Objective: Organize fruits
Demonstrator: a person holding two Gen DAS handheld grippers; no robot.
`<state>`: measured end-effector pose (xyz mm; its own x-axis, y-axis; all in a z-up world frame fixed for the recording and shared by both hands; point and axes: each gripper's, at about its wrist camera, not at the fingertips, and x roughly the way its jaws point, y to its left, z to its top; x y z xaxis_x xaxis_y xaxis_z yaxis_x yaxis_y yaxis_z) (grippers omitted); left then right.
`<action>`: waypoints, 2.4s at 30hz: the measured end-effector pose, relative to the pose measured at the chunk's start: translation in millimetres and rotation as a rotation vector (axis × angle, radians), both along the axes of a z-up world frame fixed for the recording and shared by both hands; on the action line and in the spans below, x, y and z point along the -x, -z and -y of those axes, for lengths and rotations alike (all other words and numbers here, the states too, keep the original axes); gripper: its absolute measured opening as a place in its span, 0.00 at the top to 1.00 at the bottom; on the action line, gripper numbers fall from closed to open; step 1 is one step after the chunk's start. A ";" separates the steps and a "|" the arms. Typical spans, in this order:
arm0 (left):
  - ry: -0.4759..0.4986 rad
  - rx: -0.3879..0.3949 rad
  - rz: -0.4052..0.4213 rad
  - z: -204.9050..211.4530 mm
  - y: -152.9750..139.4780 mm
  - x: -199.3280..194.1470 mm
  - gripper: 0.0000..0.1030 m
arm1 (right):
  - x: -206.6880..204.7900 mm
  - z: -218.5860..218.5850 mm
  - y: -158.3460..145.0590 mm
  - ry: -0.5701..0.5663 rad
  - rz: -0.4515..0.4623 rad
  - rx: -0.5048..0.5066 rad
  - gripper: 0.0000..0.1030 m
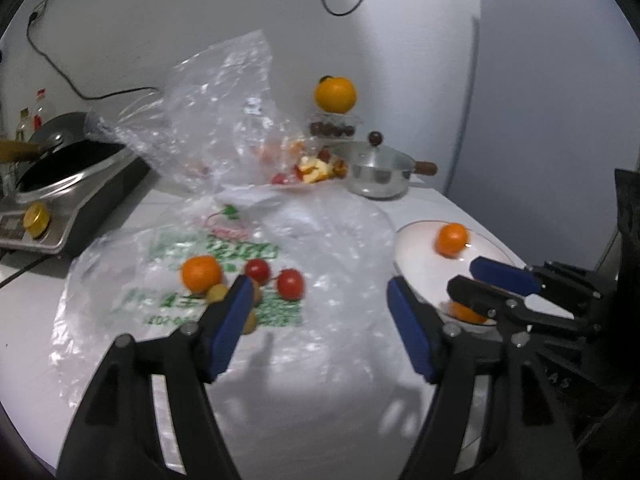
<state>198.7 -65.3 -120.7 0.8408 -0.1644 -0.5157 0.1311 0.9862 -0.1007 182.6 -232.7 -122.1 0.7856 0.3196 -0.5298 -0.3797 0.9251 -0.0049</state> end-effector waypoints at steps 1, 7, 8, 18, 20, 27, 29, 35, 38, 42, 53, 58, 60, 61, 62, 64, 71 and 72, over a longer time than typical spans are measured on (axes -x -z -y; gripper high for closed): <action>-0.009 0.000 -0.004 -5.4 1.0 -0.6 0.32 | -0.5 -4.1 -0.2 -0.005 0.000 0.001 0.69; -0.048 -0.012 -0.039 -25.1 10.6 -7.2 0.32 | -8.5 -26.3 1.9 -0.035 -0.013 0.014 0.69; -0.056 -0.012 -0.045 -29.8 12.4 -9.3 0.31 | -10.6 -29.8 2.5 -0.039 -0.018 0.018 0.69; -0.087 -0.013 -0.089 -51.5 26.0 -25.0 0.32 | -29.0 -58.5 4.8 -0.086 -0.037 0.036 0.69; -0.091 -0.016 -0.097 -52.8 27.7 -28.5 0.32 | -33.0 -62.7 6.3 -0.094 -0.041 0.034 0.69; -0.098 -0.010 -0.141 -56.9 37.0 -41.7 0.32 | -46.9 -68.6 12.4 -0.128 -0.065 0.020 0.69; -0.094 -0.014 -0.151 -55.2 38.3 -43.8 0.32 | -50.9 -69.1 13.1 -0.138 -0.067 0.013 0.69; -0.098 -0.037 -0.198 -50.0 46.1 -55.5 0.42 | -59.5 -70.1 17.4 -0.169 -0.078 -0.009 0.69; -0.105 -0.043 -0.217 -49.1 49.6 -59.9 0.49 | -60.9 -68.5 18.6 -0.178 -0.080 -0.016 0.69; -0.095 -0.068 -0.251 -42.1 54.8 -65.8 0.60 | -62.9 -65.3 20.0 -0.178 -0.093 -0.035 0.69; -0.072 -0.044 -0.221 -42.8 50.5 -60.3 0.76 | -63.6 -68.2 24.1 -0.175 -0.108 -0.031 0.69; -0.041 0.003 -0.188 -48.6 45.1 -50.7 0.76 | -64.9 -82.0 26.2 -0.179 -0.118 0.009 0.69; -0.025 0.033 -0.163 -52.3 42.2 -46.9 0.76 | -67.9 -88.4 26.7 -0.172 -0.129 0.026 0.69; -0.023 0.049 -0.154 -54.9 41.4 -45.5 0.76 | -70.9 -91.1 27.8 -0.170 -0.148 0.025 0.69; -0.020 0.057 -0.151 -55.8 41.0 -45.0 0.76 | -74.3 -92.7 28.8 -0.162 -0.162 0.022 0.69; -0.012 0.074 -0.138 -58.4 39.6 -43.2 0.76 | -78.5 -96.2 30.6 -0.144 -0.176 0.031 0.69; -0.001 0.125 -0.118 -68.0 37.5 -41.3 0.76 | -95.1 -107.1 33.0 -0.117 -0.229 0.034 0.69; 0.000 0.129 -0.114 -68.6 37.1 -41.2 0.76 | -97.4 -108.1 33.9 -0.116 -0.243 0.027 0.69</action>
